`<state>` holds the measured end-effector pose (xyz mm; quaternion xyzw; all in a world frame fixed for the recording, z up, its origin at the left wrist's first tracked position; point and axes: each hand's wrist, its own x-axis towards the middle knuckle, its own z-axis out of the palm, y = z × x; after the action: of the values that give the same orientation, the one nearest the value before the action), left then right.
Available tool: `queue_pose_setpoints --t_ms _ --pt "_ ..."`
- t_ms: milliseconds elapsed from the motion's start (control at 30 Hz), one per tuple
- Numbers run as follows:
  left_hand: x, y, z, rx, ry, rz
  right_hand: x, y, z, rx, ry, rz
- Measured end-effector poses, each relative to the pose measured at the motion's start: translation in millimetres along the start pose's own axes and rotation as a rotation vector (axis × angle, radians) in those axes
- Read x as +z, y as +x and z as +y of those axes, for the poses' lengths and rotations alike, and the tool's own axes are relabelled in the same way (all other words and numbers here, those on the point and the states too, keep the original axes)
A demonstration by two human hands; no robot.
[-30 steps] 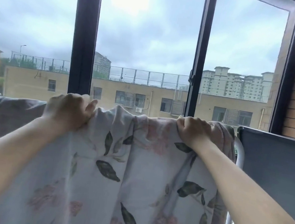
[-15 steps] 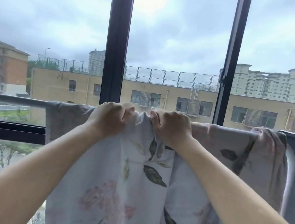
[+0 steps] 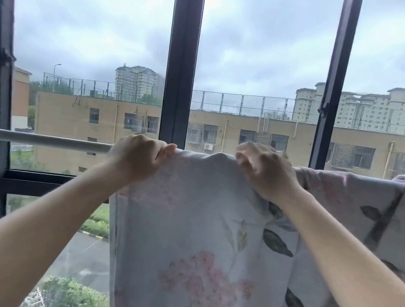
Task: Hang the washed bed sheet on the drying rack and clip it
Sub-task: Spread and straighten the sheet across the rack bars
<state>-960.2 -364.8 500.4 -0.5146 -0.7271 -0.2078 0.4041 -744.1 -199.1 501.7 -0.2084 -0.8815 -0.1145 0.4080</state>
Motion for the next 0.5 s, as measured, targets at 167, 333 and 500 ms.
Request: queue_pose_setpoints --t_ms 167,333,500 --pt "7.3 -18.8 -0.9 0.075 -0.158 0.167 14.8 12.7 -54.2 -0.07 0.03 -0.085" --pt "20.8 -79.6 -24.8 -0.212 -0.148 0.388 22.0 9.8 -51.2 0.055 0.128 0.103" --pt "29.6 -106.3 -30.0 -0.503 -0.679 0.169 39.3 2.0 -61.2 0.066 0.132 0.23"
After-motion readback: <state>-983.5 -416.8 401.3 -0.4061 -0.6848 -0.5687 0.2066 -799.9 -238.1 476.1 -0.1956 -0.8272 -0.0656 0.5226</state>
